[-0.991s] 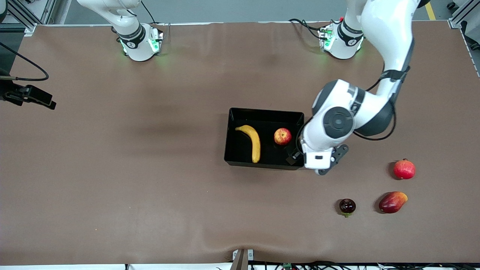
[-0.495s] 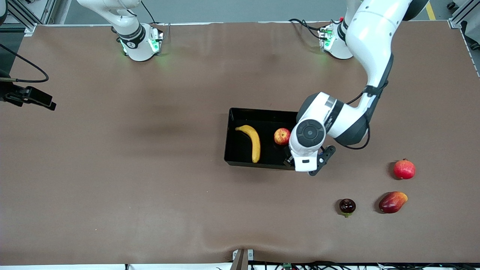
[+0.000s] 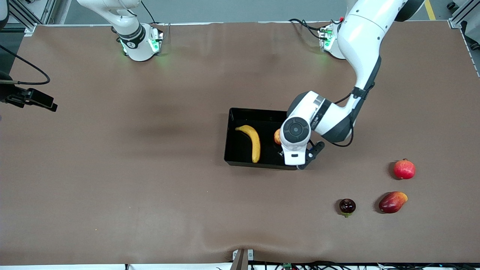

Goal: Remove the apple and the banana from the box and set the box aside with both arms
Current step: 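Lower the left gripper and grasp the red-yellow apple, then lift the apple out of the box toward the other fruits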

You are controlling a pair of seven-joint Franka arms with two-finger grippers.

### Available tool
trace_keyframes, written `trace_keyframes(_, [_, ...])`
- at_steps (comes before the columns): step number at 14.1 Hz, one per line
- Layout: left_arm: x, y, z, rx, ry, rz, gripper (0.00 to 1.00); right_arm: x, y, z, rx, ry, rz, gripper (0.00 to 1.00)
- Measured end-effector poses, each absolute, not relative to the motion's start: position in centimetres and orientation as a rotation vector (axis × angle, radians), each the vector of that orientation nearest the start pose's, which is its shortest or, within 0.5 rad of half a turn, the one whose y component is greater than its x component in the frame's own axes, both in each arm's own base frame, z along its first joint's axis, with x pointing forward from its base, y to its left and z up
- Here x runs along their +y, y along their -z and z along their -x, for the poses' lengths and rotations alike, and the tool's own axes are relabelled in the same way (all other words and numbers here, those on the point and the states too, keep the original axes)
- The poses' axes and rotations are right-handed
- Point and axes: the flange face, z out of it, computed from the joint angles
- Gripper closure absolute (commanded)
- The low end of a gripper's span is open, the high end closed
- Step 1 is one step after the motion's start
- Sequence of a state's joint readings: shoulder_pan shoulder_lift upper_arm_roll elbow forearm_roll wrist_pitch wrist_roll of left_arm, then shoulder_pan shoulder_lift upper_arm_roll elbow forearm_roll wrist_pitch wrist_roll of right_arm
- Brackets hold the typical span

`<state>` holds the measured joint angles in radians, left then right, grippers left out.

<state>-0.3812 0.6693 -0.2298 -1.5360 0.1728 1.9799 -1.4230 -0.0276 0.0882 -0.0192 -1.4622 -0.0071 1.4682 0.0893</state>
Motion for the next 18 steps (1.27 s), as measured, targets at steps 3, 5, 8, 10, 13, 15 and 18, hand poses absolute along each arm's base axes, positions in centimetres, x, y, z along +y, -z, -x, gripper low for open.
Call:
trace_keyframes(3, [-37.3,-23.4,-55.9,-1.046,-0.178,2.777,0.0,-2.7,-61.6,-57.1,0.215,-0.131,3.142,0.0])
trace_keyframes(5, [-37.6,-22.6,-54.9,-1.0,-0.2,2.78,0.0,-2.7,-61.5,-57.2,0.215,-0.135,3.142,0.0])
trace_keyframes(8, [-37.4,-21.5,-54.0,-0.959,-0.223,2.774,0.0,-2.8,-61.2,-57.3,0.216,-0.143,3.142,0.0])
trace_keyframes(10, [-37.3,-21.0,-53.7,-0.952,-0.232,2.768,0.08,-2.8,-60.9,-57.5,0.216,-0.152,3.142,0.0])
trace_keyframes(13, [-37.3,-20.9,-53.6,-0.95,-0.233,2.766,0.46,-2.7,-60.2,-57.8,0.215,-0.168,3.141,0.0])
trace_keyframes(15, [-37.3,-21.0,-53.6,-0.951,-0.232,2.767,0.64,-2.7,-60.0,-57.9,0.214,-0.174,3.141,0.0])
trace_keyframes(18, [-37.3,-21.1,-53.6,-0.951,-0.23,2.769,1.0,-2.7,-59.7,-58.0,0.214,-0.181,3.141,0.0])
